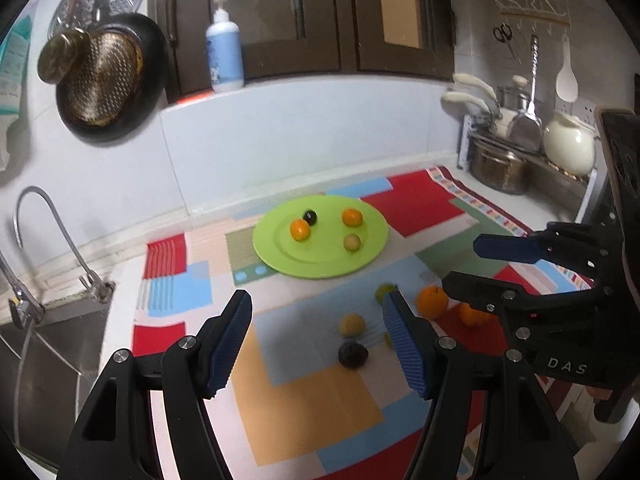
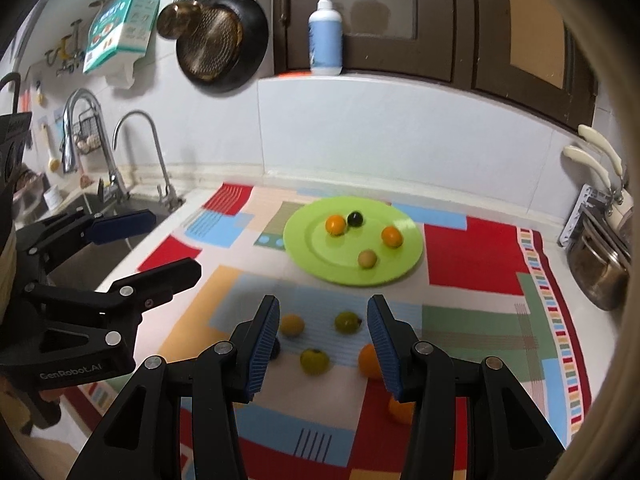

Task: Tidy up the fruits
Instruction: 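Withdraw both open tools from the plate toward the remaining fruits, then grasp another dark plum with the left tool while the right grasps a green tomato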

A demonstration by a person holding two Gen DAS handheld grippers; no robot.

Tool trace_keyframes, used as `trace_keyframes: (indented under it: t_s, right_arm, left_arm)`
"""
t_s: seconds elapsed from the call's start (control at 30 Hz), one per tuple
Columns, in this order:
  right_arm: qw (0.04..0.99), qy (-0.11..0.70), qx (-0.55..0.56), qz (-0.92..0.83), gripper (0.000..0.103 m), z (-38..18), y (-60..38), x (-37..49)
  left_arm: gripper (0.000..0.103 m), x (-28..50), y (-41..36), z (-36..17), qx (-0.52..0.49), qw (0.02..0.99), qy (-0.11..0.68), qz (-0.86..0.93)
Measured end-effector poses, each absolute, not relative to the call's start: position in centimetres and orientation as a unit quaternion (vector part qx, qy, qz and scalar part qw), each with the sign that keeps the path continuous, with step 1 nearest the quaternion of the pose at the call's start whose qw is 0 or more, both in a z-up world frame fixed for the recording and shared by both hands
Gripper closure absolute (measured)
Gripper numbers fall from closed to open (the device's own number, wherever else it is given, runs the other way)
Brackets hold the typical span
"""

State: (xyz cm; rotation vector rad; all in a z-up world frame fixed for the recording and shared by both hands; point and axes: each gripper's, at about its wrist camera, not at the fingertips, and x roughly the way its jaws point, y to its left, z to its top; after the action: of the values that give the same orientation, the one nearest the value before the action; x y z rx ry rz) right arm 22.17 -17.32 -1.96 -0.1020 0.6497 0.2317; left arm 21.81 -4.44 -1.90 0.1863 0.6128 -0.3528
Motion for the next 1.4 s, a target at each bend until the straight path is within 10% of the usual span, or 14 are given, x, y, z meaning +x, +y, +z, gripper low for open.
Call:
trace_keyframes:
  t_s: [1.4]
  right_arm:
    - [0.884,0.436,-0.06,0.157,0.062,-12.0,-16.2,26.5]
  left_arm:
    - [0.057,26.4,-7.1,-12.3,0.142,0.868,0.39,-0.273]
